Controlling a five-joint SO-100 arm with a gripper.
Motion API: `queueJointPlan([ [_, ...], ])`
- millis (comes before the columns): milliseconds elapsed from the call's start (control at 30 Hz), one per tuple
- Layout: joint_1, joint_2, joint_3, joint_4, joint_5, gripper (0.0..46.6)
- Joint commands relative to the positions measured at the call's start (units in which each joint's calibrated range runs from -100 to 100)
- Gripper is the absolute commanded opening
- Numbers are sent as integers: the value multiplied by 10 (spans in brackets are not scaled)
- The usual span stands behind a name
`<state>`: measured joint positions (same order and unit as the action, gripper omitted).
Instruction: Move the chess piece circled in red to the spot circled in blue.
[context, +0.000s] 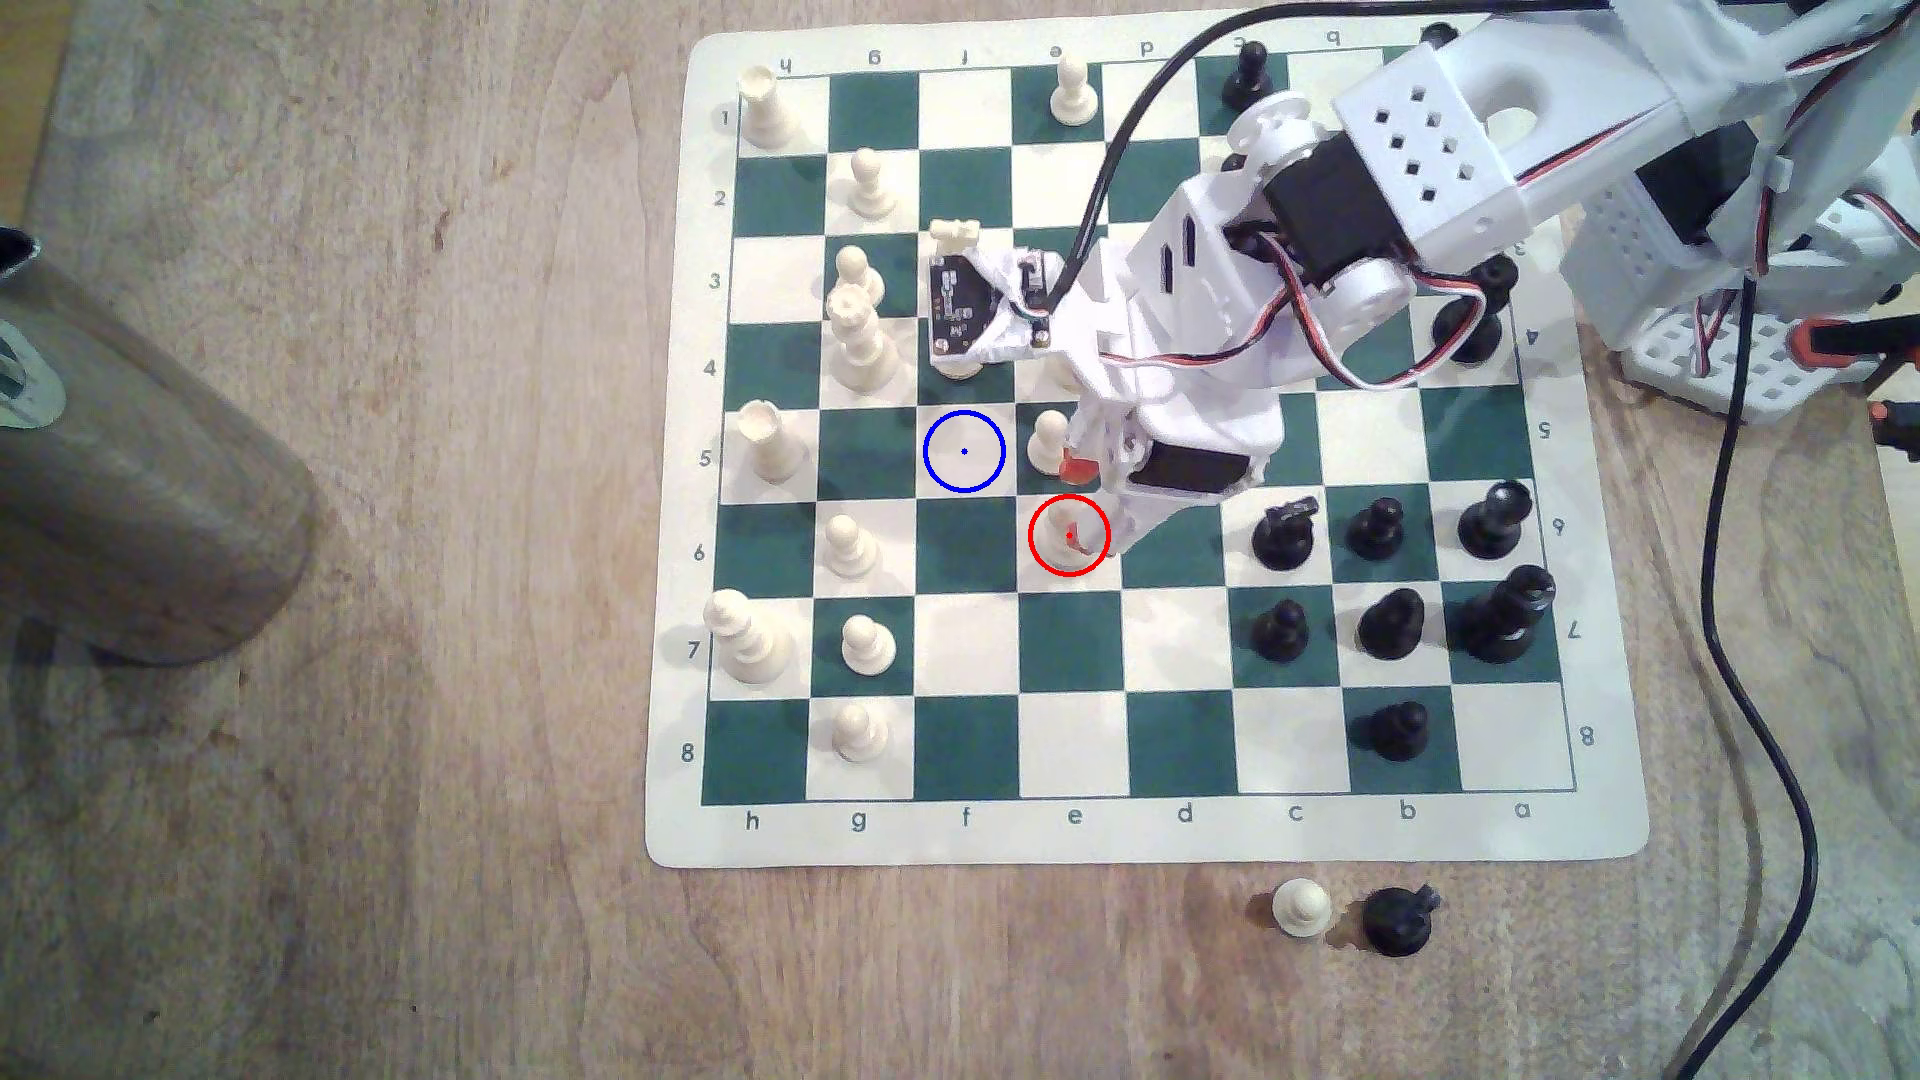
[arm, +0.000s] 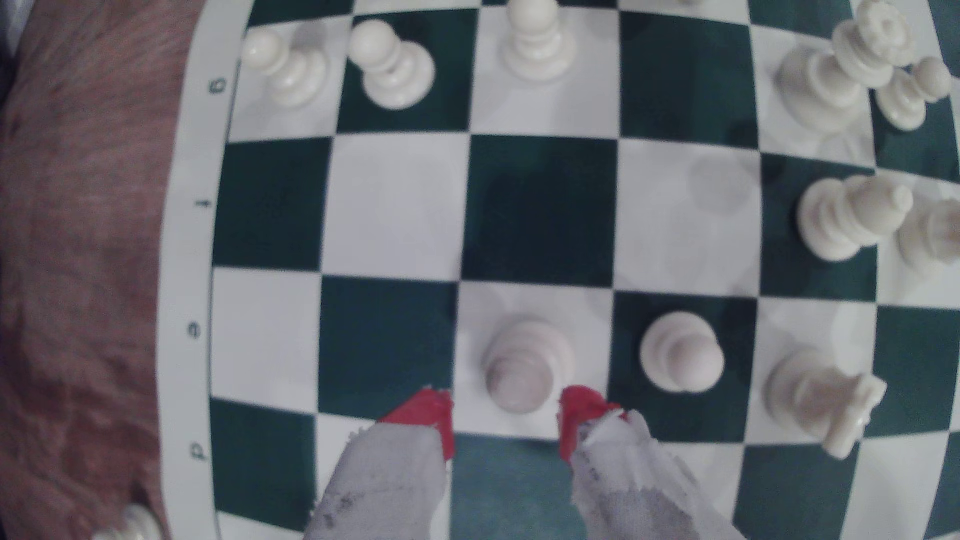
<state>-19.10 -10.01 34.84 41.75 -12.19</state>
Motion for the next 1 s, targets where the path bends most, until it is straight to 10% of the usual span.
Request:
queueJointPlan([
  [0,3,0,-56,-14,-1,107],
  [967,0,34,-79,-13,-6,82],
])
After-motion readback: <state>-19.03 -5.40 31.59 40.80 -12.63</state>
